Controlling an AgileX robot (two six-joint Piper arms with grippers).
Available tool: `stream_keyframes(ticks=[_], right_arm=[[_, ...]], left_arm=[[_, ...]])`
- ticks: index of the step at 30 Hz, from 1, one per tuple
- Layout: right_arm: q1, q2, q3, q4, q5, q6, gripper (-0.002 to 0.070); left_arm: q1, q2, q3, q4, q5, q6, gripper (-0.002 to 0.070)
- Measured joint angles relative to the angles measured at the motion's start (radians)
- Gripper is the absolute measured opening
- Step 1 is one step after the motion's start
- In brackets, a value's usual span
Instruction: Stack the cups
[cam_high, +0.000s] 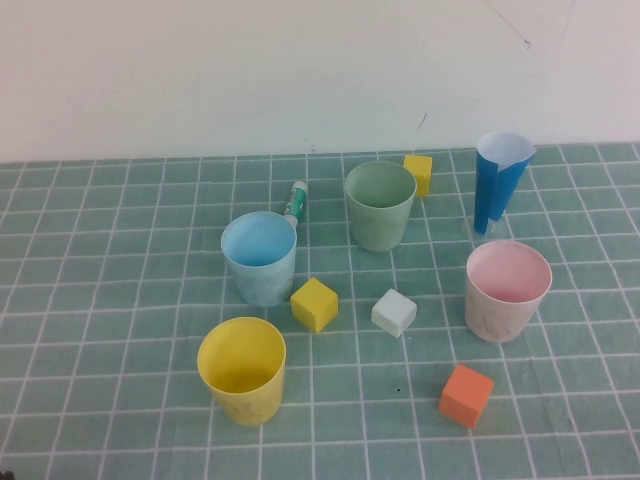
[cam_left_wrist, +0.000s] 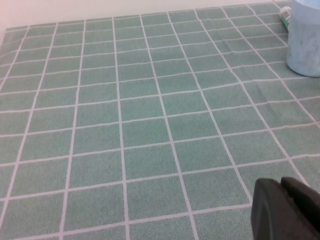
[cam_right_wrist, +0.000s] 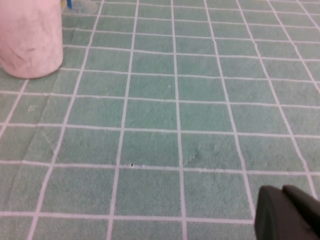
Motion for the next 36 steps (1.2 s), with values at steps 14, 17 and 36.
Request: stream_keyframes(ticks=[14,17,36], right_arm=[[0.000,0.000,0.000,0.000,0.000,0.006,-0.0003],[0.000,0.000,0.000,0.000,0.000,0.006,-0.0003],[0.000,0.000,0.012,-0.003,-0.726,-0.013,-0.0003]], left_arm=[[0.000,0.000,0.000,0.011,0.000,0.000,-0.0003],[0.000,0.000,-0.001,0.031,0.000,0.000,-0.0003],[0.000,0.000,0.001,0.089,-0.680,-0.011,-0.0003]])
